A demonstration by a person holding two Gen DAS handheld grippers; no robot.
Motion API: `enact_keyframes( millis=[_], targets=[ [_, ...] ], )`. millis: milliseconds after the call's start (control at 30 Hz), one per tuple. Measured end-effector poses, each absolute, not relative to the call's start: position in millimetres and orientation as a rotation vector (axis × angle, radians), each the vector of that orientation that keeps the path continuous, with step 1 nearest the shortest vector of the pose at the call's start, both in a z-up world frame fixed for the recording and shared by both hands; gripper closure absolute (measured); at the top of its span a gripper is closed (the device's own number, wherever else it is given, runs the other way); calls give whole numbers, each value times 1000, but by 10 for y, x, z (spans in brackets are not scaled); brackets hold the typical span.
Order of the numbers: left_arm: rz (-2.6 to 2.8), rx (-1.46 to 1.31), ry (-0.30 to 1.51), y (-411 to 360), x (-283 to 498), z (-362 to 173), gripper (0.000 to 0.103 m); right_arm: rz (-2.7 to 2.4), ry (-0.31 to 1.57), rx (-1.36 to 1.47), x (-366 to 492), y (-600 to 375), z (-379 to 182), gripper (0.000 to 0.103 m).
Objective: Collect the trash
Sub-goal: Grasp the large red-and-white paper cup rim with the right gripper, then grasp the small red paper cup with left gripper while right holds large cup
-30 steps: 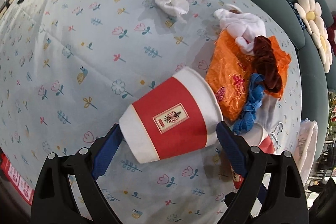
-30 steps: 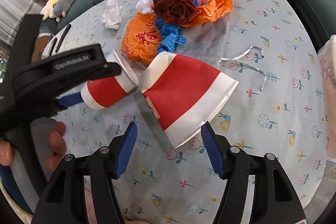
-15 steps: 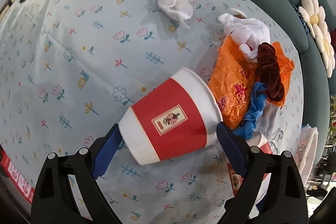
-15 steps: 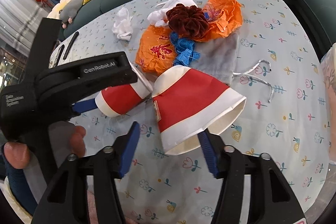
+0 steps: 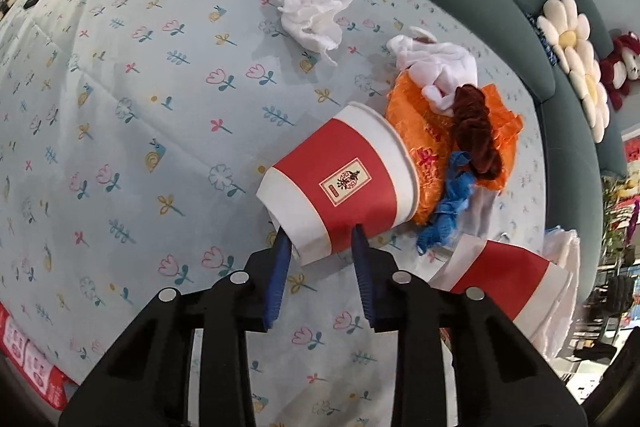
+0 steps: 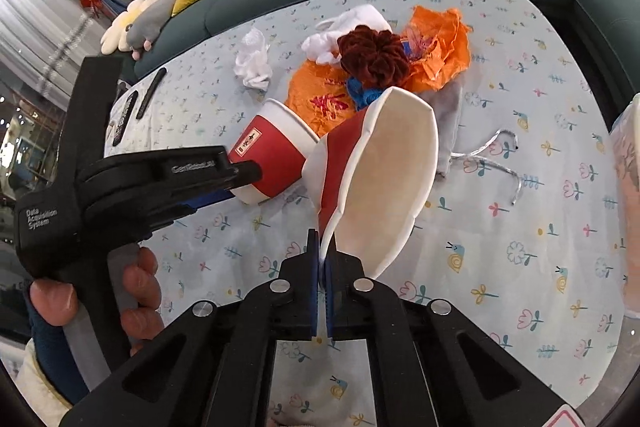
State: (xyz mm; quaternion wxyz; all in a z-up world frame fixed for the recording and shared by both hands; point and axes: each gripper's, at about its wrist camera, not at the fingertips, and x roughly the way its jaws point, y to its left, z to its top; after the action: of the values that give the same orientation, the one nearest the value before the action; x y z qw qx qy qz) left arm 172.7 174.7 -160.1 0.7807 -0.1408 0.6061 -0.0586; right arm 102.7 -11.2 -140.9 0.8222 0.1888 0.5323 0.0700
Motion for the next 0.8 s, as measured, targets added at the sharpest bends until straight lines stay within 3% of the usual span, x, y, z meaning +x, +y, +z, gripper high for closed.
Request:
enact_keyframes(
  millis=[33, 100, 200, 500, 733, 800],
  targets=[
    [-127, -303, 1308, 1760, 1713, -1573, 66, 141, 1127, 400, 1010, -124, -1387, 100],
    [-107, -302, 1288, 1799, 1679, -1495, 40, 133, 1111, 409, 981, -156, -1340, 100],
    [-43, -299, 1262, 1791, 1699, -1404, 20, 110, 1085, 419, 963, -228, -1273, 100],
    [101, -200, 1327, 1324, 2147, -1619, 20, 66, 1067, 463, 1041, -513, -1275, 100],
    [157, -203, 1348, 1416, 2121, -1741, 17, 71, 1068, 480, 1083, -564, -1325, 100],
    [119, -229, 1352, 1492, 2039, -1768, 28, 77, 1070, 481, 1066, -537, -1330, 100]
  ],
)
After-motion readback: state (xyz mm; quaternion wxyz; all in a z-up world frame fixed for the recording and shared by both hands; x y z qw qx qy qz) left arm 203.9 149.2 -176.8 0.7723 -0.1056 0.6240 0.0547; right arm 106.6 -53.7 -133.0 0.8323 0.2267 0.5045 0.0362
